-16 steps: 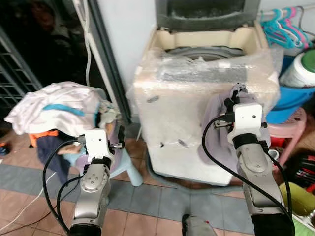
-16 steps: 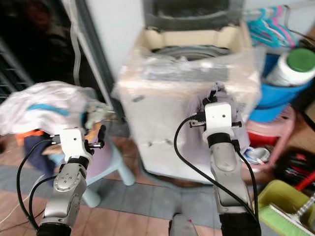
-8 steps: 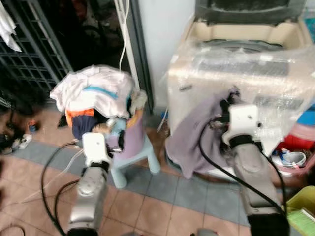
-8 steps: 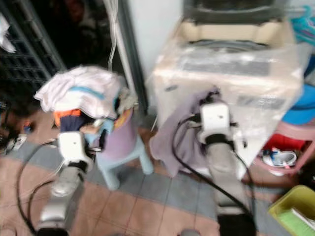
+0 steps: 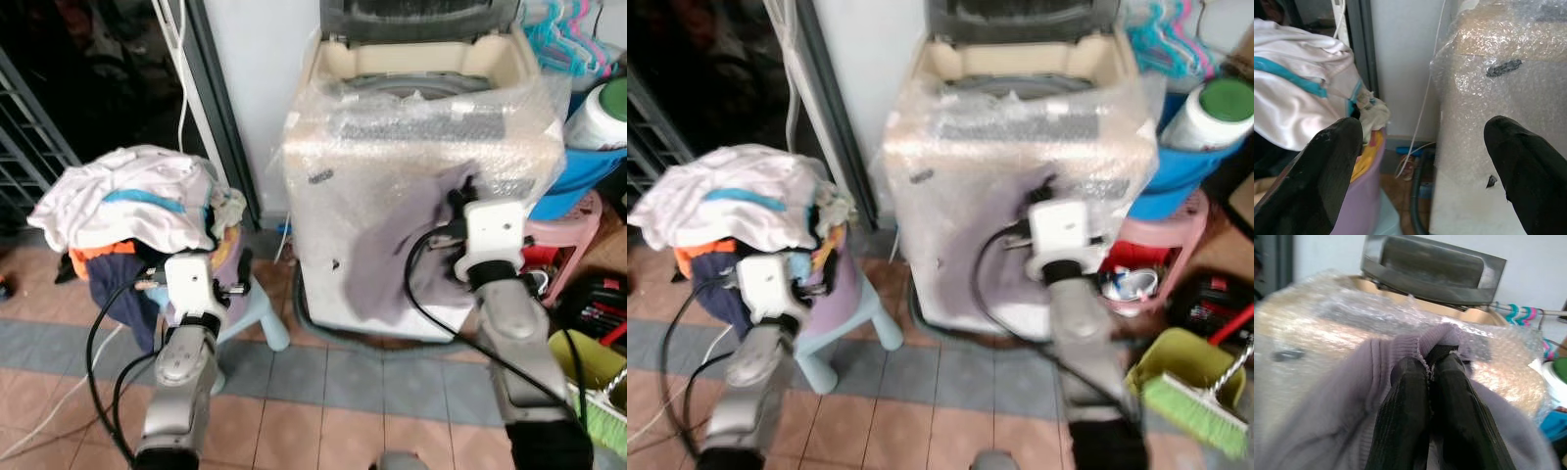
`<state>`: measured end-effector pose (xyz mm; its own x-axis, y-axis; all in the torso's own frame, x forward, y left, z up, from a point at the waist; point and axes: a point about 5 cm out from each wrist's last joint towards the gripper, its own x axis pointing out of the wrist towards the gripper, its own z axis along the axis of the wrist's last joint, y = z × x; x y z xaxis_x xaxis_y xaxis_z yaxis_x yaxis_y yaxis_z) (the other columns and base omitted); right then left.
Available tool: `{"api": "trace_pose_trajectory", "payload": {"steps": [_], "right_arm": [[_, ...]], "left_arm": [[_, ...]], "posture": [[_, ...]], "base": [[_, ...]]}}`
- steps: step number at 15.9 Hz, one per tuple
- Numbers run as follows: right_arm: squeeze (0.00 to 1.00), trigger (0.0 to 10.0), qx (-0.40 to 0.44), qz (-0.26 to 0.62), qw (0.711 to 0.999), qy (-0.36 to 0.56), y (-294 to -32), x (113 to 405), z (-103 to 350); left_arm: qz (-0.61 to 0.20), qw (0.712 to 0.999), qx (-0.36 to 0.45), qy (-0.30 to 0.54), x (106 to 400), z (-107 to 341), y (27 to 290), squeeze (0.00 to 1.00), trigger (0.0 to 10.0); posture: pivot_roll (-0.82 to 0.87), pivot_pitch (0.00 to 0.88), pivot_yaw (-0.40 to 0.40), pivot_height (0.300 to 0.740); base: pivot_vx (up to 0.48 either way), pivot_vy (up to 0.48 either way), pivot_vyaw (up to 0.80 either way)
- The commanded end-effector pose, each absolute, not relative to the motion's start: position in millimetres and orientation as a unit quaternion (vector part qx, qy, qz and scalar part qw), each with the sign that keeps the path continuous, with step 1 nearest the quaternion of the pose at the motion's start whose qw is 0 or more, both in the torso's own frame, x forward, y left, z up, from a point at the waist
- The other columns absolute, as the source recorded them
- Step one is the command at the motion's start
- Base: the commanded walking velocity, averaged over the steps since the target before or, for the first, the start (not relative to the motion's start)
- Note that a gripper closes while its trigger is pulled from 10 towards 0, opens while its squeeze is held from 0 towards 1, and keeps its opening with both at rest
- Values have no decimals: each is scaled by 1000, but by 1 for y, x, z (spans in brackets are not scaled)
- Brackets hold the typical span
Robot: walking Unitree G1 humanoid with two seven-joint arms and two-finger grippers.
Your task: Clothes washing
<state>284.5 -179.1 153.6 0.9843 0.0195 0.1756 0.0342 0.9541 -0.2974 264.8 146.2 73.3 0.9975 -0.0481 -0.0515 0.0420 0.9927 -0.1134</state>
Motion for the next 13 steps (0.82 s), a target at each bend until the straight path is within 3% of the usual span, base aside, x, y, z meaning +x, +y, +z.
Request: {"api": "trace_pose_trajectory", "payload": {"steps": [1,4,8,10,13], "right_arm": [[0,10000,-146,24,982,-114,-163,286,161],[0,10000,-237,110,947,-185,-140,291,181],[0,10000,-227,120,939,-229,-135,309,214],[0,10000,-232,108,934,-250,-141,328,240],[0,10000,-197,-38,932,-303,-190,364,319]], "left_arm": [[-5,998,-52,35,260,68,159,0,10000],[-10,998,-52,34,262,69,155,0,10000],[-16,998,-51,33,263,69,155,0,10000],[-17,998,-50,34,264,69,154,0,10000],[-10,998,-44,40,266,68,150,0,10000]], "posture": [[-112,0,106,740],[-113,0,109,740],[-106,0,113,740],[-108,0,118,740],[-103,0,114,740]], "base": [[480,0,0],[480,0,0],[480,0,0],[480,0,0],[81,0,0]]}}
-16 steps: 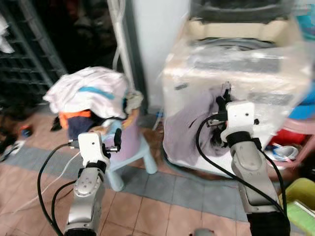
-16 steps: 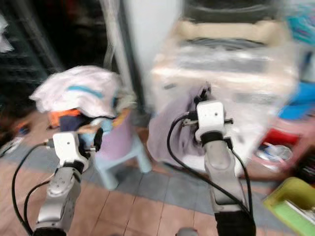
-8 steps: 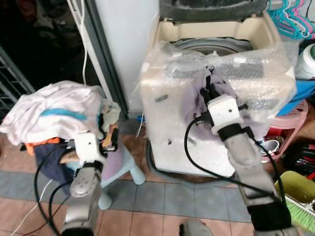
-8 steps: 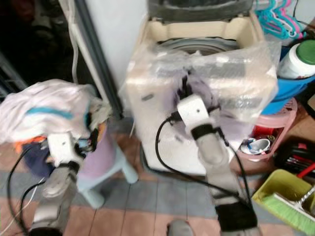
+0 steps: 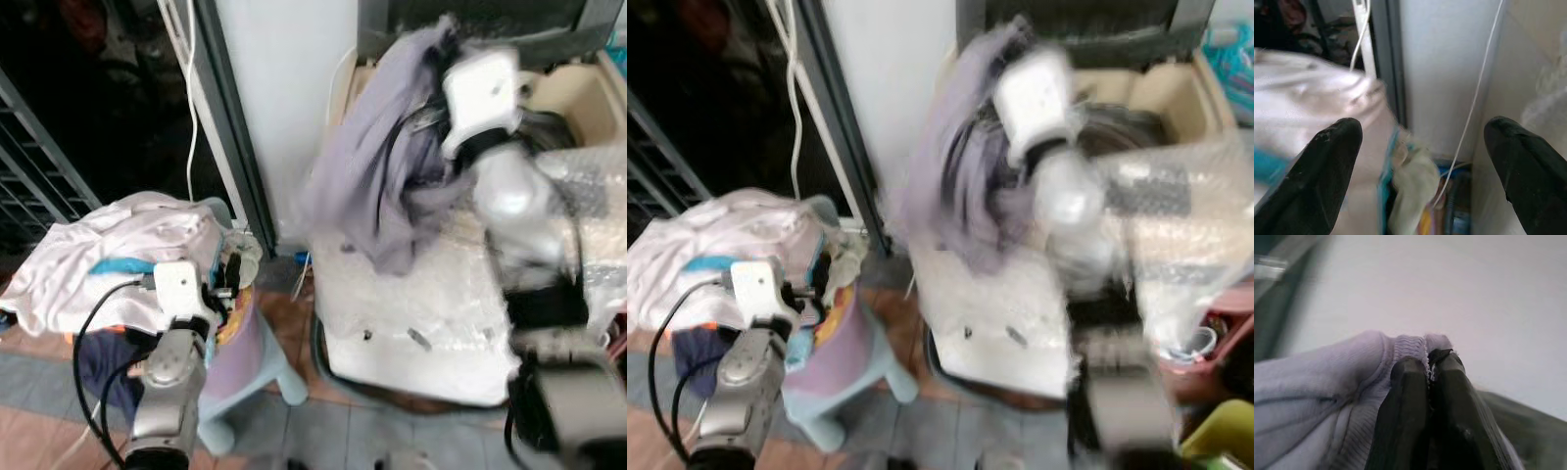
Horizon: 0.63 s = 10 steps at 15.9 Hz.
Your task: Clothes washing
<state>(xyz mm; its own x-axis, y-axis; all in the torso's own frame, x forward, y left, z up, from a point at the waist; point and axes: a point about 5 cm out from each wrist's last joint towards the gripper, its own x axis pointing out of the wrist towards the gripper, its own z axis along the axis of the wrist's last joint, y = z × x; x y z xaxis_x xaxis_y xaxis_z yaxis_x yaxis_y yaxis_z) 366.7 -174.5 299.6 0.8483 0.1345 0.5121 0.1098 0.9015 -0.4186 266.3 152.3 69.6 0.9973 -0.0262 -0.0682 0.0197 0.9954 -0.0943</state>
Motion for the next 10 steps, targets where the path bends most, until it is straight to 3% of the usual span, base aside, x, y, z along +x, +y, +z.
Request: {"api": "trace_pose_trajectory", "payload": {"steps": [1,3,6,7,8,10], "right_arm": [[0,10000,-187,-110,921,-325,-213,364,344],[0,10000,-219,-164,900,-340,-229,359,353],[0,10000,-206,-102,937,-262,-214,365,297],[1000,10000,-195,-70,950,-233,-203,365,273],[1000,10000,-169,-31,966,-195,-189,359,244],[1000,10000,-168,3,971,-171,-176,345,220]], "left_arm": [[-7,998,-43,40,266,68,150,0,10000],[0,998,-45,43,264,66,152,0,10000],[9,998,-44,49,262,65,153,0,10000],[12,998,-42,52,263,64,153,0,10000],[15,998,-39,54,263,64,154,0,10000],[22,997,-41,60,263,63,155,0,10000]], "posture": [[-97,0,104,740],[-94,0,96,740],[-91,0,99,740],[-94,0,103,740],[-96,0,106,740],[-104,0,111,740]], "base": [[0,0,0],[0,0,0],[0,0,0],[0,0,0],[0,0,0],[0,0,0]]}}
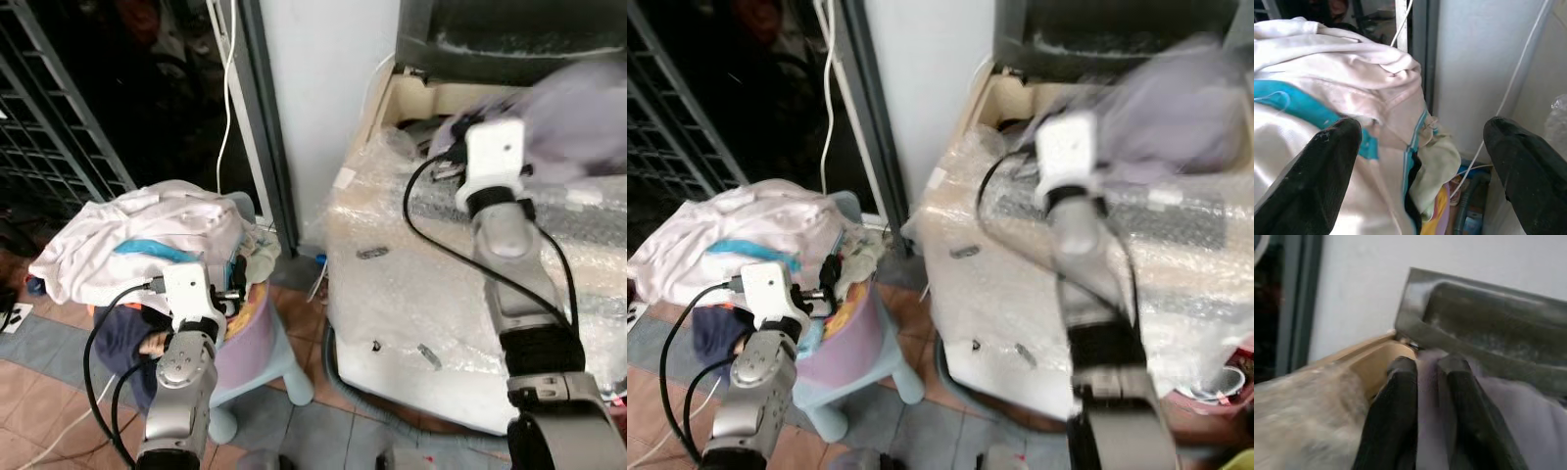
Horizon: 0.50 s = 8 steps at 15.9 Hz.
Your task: Clothes washing
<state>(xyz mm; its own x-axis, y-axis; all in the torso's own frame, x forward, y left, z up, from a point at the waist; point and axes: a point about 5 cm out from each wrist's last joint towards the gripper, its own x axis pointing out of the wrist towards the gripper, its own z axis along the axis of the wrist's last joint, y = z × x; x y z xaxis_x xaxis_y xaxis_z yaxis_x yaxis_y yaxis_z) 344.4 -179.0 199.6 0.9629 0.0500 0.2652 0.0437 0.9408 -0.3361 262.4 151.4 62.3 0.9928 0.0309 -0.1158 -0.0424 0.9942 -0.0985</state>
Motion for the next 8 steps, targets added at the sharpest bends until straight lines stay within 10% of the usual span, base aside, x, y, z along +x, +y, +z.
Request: {"api": "trace_pose_trajectory", "payload": {"steps": [1,8], "right_arm": [[1000,10000,-174,10,971,-166,-175,340,215],[1000,10000,-164,27,970,-175,-173,313,205]], "left_arm": [[27,997,-41,63,264,62,156,0,10000],[50,997,-14,61,266,64,159,0,10000]], "posture": [[-106,0,113,740],[-98,0,112,740]], "base": [[0,0,0],[0,0,0]]}}
